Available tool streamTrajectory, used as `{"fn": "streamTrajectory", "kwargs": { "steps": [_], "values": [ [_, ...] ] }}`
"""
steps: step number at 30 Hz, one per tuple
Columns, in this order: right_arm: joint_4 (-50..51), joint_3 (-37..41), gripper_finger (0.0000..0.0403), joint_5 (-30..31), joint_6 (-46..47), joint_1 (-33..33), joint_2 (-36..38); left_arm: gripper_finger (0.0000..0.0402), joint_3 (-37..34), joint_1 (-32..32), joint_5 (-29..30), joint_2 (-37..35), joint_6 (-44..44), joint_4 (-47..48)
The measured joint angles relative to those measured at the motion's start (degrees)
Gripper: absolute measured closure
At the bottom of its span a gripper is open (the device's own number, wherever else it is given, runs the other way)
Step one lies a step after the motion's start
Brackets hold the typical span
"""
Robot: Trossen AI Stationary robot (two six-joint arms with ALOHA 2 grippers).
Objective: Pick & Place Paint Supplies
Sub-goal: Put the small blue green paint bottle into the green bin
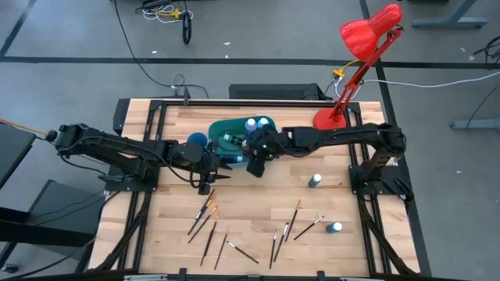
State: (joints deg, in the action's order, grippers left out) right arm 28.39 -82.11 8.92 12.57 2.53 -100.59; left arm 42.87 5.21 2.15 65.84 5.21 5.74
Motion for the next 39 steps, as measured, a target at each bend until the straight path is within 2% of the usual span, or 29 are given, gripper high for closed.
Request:
{"fn": "streamTrajectory", "kwargs": {
  "steps": [7,13,17,20,24,32,39],
  "values": [
    [2.4,0.0,0.0229,-8.3,10.1,-6.4,4.7,0.0264,0.0,0.0,0.0,0.0,-0.2,0.0],
    [14.3,0.0,0.0230,-13.0,11.1,-12.5,6.7,0.0264,0.0,0.0,0.0,0.0,-0.3,0.0],
    [27.0,0.0,0.0230,-10.3,12.8,-16.5,6.8,0.0264,0.0,0.0,0.0,0.0,-0.4,-0.1],
    [37.4,0.0,0.0230,-5.2,21.6,-18.3,6.8,0.0264,0.0,0.0,0.0,0.0,-0.4,-0.1],
    [48.6,0.0,0.0230,-3.9,33.2,-19.8,7.4,0.0264,0.0,0.0,0.0,0.0,-0.5,-0.1],
    [59.5,0.0,0.0230,-0.4,41.7,-20.4,8.2,0.0264,0.0,0.0,-0.1,0.0,-4.5,-0.1],
    [59.5,0.0,0.0230,2.1,42.5,-19.8,8.2,0.0264,0.0,0.0,-0.5,0.0,-5.4,0.0]
  ]
}}
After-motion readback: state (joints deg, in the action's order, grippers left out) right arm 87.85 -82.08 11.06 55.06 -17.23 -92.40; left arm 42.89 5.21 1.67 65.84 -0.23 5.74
